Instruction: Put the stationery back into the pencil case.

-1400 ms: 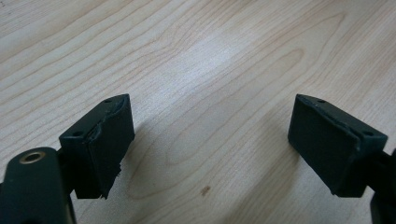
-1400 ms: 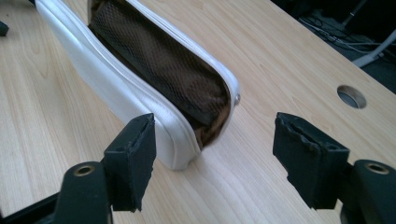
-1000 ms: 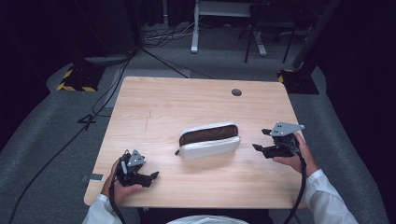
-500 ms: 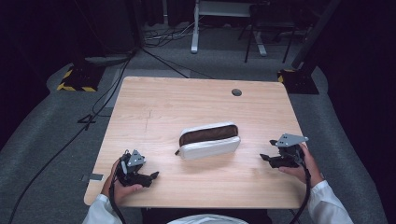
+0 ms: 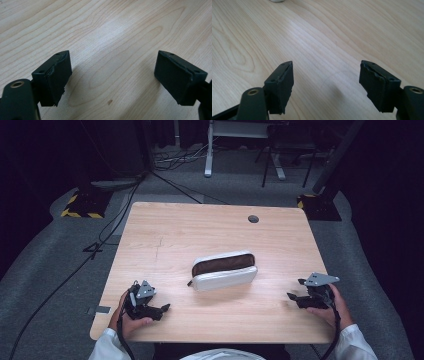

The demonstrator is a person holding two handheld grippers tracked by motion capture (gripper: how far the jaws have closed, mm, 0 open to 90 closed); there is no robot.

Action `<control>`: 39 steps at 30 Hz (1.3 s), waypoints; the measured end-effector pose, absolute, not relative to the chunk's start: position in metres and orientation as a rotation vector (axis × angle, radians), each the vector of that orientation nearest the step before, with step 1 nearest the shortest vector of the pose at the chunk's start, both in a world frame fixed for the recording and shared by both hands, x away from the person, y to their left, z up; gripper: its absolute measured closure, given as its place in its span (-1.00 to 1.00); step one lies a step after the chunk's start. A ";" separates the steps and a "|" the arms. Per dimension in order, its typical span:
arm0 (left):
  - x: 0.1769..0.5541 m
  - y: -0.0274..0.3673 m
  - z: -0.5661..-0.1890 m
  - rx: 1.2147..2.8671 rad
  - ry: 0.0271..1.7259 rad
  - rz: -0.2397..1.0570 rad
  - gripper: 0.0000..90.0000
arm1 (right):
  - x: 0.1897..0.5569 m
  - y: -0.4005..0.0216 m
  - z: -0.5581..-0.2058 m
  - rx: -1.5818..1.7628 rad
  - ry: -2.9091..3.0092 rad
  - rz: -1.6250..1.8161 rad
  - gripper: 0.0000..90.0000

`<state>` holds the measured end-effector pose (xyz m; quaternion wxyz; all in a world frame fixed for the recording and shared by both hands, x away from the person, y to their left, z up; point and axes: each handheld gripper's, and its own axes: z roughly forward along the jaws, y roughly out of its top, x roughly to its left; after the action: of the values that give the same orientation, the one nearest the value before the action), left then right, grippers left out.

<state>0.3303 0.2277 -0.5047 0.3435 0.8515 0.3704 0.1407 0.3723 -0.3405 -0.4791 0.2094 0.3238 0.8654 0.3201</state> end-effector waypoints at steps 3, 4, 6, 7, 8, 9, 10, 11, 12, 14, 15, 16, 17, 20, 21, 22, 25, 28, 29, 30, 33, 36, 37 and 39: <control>0.330 0.228 -0.505 2.212 0.963 0.365 -0.67 | 0.367 -0.350 -0.485 0.946 2.391 0.912 -0.37; 0.330 0.227 -0.505 2.207 0.968 0.360 -0.67 | 0.366 -0.352 -0.487 0.952 2.382 0.910 -0.37; 0.330 0.227 -0.505 2.209 0.967 0.361 -0.67 | 0.363 -0.358 -0.489 0.977 2.381 0.912 -0.37; 0.330 0.227 -0.505 2.208 0.969 0.359 -0.67 | 0.361 -0.361 -0.490 0.992 2.377 0.920 -0.38; 0.330 0.228 -0.505 2.213 0.962 0.367 -0.67 | 0.360 -0.363 -0.491 1.004 2.371 0.934 -0.38; 0.330 0.228 -0.505 2.213 0.962 0.367 -0.67 | 0.360 -0.363 -0.491 1.004 2.371 0.934 -0.38; 0.330 0.228 -0.505 2.213 0.963 0.365 -0.67 | 0.358 -0.367 -0.492 1.019 2.364 0.940 -0.38; 0.330 0.227 -0.505 2.209 0.966 0.362 -0.67 | 0.355 -0.371 -0.494 1.042 2.354 0.952 -0.39; 0.330 0.227 -0.505 2.209 0.966 0.362 -0.67 | 0.355 -0.371 -0.494 1.042 2.354 0.952 -0.39; 0.330 0.227 -0.505 2.209 0.967 0.362 -0.67 | 0.352 -0.375 -0.497 1.065 2.345 0.952 -0.39; 0.330 0.227 -0.505 2.207 0.969 0.359 -0.67 | 0.349 -0.380 -0.500 1.086 2.332 0.972 -0.42; 0.330 0.227 -0.505 2.207 0.969 0.359 -0.67 | 0.349 -0.380 -0.500 1.086 2.332 0.972 -0.42; 0.330 0.227 -0.505 2.208 0.968 0.360 -0.67 | 0.347 -0.382 -0.500 1.103 2.324 0.982 -0.42; 0.330 0.227 -0.505 2.208 0.969 0.360 -0.67 | 0.343 -0.388 -0.504 1.146 2.294 1.014 -0.48; 0.330 0.227 -0.505 2.208 0.969 0.359 -0.67 | 0.342 -0.389 -0.504 1.172 2.288 1.017 -0.49; 0.330 0.227 -0.505 2.208 0.969 0.359 -0.67 | 0.342 -0.389 -0.504 1.172 2.288 1.017 -0.49; 0.330 0.227 -0.505 2.208 0.969 0.359 -0.67 | 0.342 -0.390 -0.504 1.178 2.286 1.015 -0.51; 0.330 0.228 -0.505 2.210 0.965 0.362 -0.67 | 0.342 -0.390 -0.504 1.177 2.285 1.014 -0.51; 0.331 0.227 -0.505 2.211 0.963 0.369 -0.67 | 0.342 -0.390 -0.504 1.179 2.284 1.014 -0.51; 0.330 0.227 -0.505 2.205 0.973 0.363 -0.67 | 0.342 -0.390 -0.504 1.181 2.282 1.013 -0.51; 0.331 0.227 -0.505 2.211 0.966 0.365 -0.67 | 0.342 -0.389 -0.504 1.186 2.278 1.010 -0.51; 0.331 0.227 -0.505 2.211 0.966 0.366 -0.67 | 0.342 -0.389 -0.504 1.188 2.279 1.012 -0.51; 0.331 0.227 -0.505 2.211 0.966 0.366 -0.67 | 0.342 -0.389 -0.504 1.188 2.278 1.013 -0.51; 0.331 0.227 -0.505 2.211 0.966 0.365 -0.67 | 0.342 -0.389 -0.504 1.188 2.278 1.011 -0.51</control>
<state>0.3310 0.2272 -0.5048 0.3435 0.8509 0.3717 0.1406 0.3417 -0.3890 -0.5041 0.1892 0.4224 0.8102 0.3596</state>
